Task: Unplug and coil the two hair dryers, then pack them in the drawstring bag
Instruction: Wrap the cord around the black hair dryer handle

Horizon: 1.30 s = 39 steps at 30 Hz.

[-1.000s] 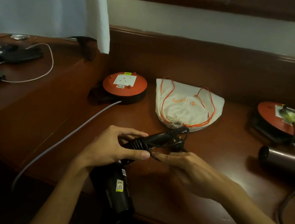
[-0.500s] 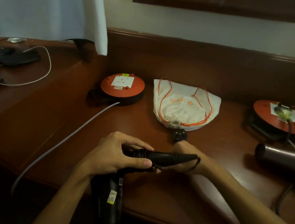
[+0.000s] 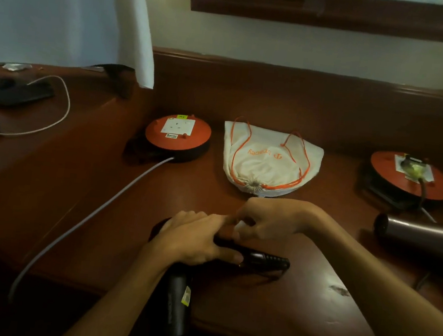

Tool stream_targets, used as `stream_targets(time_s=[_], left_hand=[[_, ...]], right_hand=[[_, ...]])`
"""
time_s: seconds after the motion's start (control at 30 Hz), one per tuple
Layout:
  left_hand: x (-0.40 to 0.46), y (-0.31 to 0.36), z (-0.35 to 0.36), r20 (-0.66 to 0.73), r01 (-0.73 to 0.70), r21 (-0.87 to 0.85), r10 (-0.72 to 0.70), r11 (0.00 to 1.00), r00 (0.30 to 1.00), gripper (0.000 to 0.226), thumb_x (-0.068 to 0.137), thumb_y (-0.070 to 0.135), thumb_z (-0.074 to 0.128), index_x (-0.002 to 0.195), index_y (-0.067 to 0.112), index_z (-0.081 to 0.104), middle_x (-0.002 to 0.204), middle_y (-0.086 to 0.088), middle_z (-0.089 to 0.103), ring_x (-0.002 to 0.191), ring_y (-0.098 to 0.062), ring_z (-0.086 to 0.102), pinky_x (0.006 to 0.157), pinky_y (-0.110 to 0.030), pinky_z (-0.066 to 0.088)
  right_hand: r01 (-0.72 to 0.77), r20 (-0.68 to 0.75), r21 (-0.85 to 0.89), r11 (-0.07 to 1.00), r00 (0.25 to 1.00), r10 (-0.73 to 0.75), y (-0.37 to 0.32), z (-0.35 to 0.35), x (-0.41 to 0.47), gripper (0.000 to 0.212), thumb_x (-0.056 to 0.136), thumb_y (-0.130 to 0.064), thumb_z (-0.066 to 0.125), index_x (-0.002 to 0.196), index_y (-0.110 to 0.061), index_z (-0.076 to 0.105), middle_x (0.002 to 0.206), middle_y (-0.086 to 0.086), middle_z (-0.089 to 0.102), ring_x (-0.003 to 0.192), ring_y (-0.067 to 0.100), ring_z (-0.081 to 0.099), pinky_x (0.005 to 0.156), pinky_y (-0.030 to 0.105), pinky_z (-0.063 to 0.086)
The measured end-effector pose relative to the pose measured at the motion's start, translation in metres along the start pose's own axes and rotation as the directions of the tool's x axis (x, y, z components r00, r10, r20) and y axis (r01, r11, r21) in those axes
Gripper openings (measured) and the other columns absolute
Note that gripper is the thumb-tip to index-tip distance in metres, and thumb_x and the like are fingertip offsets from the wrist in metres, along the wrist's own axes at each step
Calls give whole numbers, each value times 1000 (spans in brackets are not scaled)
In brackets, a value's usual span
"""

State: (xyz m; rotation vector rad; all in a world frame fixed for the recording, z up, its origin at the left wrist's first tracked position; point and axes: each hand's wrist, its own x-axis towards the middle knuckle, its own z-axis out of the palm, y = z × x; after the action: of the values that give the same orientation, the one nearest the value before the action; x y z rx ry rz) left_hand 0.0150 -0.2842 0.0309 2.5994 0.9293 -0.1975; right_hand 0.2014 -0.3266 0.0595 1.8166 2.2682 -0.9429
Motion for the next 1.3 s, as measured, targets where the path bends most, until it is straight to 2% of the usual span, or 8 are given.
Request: stream_targets(time_s=[0.1,0.27,0.47,0.6,0.7,0.83,0.97,1.3], left_hand=[[-1,-1,-1,-52,5,-46,-8,999,999,52,80,83,54,129,70,40,120,11,72,112,-23,66,86,-40,47],[-1,-5,-2,-80,7,-111,-16,994,997,7,81,83,52,87,79,52,90,15,68,99,-17,67,71,-37,42],[-2,-18,-4,-178,63,-219,-103,974,979,57,76,84,60,129,64,54,128,24,68,122,-8,62,86,-34,44],[-5,-23,-7,-177,42,-287,-96,957,980,47,77,80,61,122,69,57,120,33,68,119,1,60,84,-30,39],[-5,-23,-6,-203,44,-290,-106,956,973,34,81,77,60,115,73,57,114,33,70,114,5,61,85,-29,43],[-6,-26,-7,-220,23,-408,-122,913,968,34,77,74,65,110,68,64,106,33,72,106,10,63,94,-29,48],[-5,-27,-7,-186,7,-518,-121,855,975,42,68,82,70,105,63,70,101,25,75,100,4,68,96,-40,54],[-1,-33,0,-333,-81,-772,-292,631,896,47,66,68,84,103,39,80,88,1,80,81,-22,78,80,-58,60]], right_hand=[[9,11,-34,999,1000,-9,-8,-6,-15,26,103,-30,52,102,-12,71,89,11,71,65,15,56,61,29,46],[-78,-113,-242,967,992,52,-26,7,-24,13,98,-8,52,102,-8,65,100,11,62,80,25,57,69,39,48],[-129,-414,-324,937,910,-18,-24,22,-35,22,101,-28,57,121,-19,55,113,-3,54,101,11,34,80,24,34],[-105,-493,-396,912,862,-115,-26,31,-41,21,103,-27,52,120,-17,58,114,1,66,111,20,49,92,33,46],[-84,-567,-494,866,786,-247,-36,46,-45,17,92,-15,66,107,-7,67,95,7,72,91,25,61,76,35,50],[-62,-653,-228,972,750,-106,-40,81,-36,45,89,4,54,134,1,53,101,12,63,94,26,49,68,34,39],[9,-862,-26,1000,507,-27,-43,124,-19,39,87,1,65,126,4,65,86,8,69,78,21,59,61,32,57],[165,-995,98,981,-5,100,-48,138,-33,10,90,-10,73,92,-1,75,106,8,68,105,21,65,95,26,50]])
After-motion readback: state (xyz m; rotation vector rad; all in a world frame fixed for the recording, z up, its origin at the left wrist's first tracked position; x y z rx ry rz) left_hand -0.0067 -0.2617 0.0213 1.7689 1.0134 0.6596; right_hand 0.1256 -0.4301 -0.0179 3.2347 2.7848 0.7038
